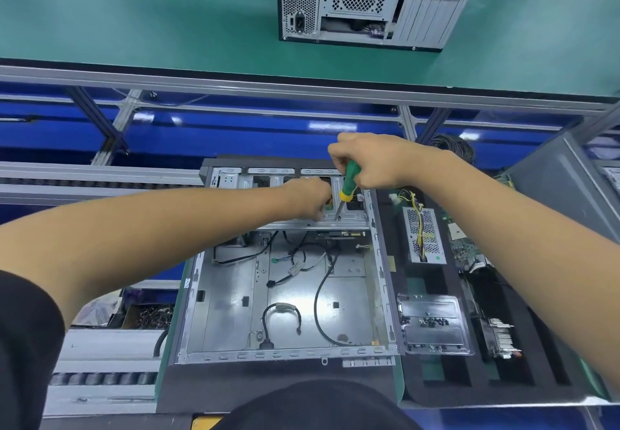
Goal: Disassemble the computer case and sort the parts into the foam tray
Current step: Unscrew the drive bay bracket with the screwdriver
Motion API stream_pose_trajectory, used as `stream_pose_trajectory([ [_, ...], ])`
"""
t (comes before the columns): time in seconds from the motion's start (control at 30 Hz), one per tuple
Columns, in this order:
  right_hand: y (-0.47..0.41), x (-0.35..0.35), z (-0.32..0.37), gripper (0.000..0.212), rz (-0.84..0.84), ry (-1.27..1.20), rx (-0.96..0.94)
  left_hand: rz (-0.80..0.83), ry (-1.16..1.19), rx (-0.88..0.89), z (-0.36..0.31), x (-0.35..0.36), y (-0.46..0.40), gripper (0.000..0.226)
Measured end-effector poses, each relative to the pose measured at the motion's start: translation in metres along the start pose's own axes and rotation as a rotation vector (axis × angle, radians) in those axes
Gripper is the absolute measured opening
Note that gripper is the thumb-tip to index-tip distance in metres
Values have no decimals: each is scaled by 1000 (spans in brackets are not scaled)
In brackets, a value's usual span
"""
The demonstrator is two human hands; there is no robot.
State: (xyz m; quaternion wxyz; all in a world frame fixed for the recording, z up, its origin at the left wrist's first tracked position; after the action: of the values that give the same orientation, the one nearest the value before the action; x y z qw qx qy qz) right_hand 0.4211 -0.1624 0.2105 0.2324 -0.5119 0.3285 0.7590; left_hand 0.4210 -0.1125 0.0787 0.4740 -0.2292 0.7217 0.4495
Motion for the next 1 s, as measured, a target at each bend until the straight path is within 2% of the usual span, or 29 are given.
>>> stream_pose_trajectory([
  [0.07,0,0,0,34,1,1,-1,-2,-38,10,-4,-2,-1,12],
  [0.17,0,1,-1,34,7,-2,-2,47,-208,101,-18,-2,4,31],
  [0.27,-2,-2,-3,34,6,-29,1,42,-259,152,-18,-10,9,19],
  [0.33,-4,-10,-5,32,-22,-69,1,-36,-98,191,-9,-22,10,11],
  [0.47,-11,-20,-4,24,-48,-104,-12,-208,428,272,20,-45,25,11],
  [0.57,-16,-15,-2,20,-31,-102,-28,-229,637,260,28,-27,30,10],
  [0.73,-22,-8,-4,17,-28,-112,-26,-277,859,153,39,7,27,4],
  [0.83,-25,-5,-1,15,-16,-101,-31,-337,910,105,43,13,29,11],
  [1.0,-30,1,-5,18,33,-101,23,-315,878,94,42,21,25,9],
])
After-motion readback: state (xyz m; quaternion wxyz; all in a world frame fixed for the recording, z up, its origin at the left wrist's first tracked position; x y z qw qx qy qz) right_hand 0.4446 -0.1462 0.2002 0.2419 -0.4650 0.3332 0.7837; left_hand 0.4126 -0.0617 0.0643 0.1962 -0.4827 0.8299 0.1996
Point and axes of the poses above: each hand's wrist, its own y-axis away from the middle knuckle, its own x-axis out of the palm, z = x × y, the point moved 10 cm from there along -y, towards the middle knuckle, and after that the axes turned 3 degrees about x, right-handed, at the moved point
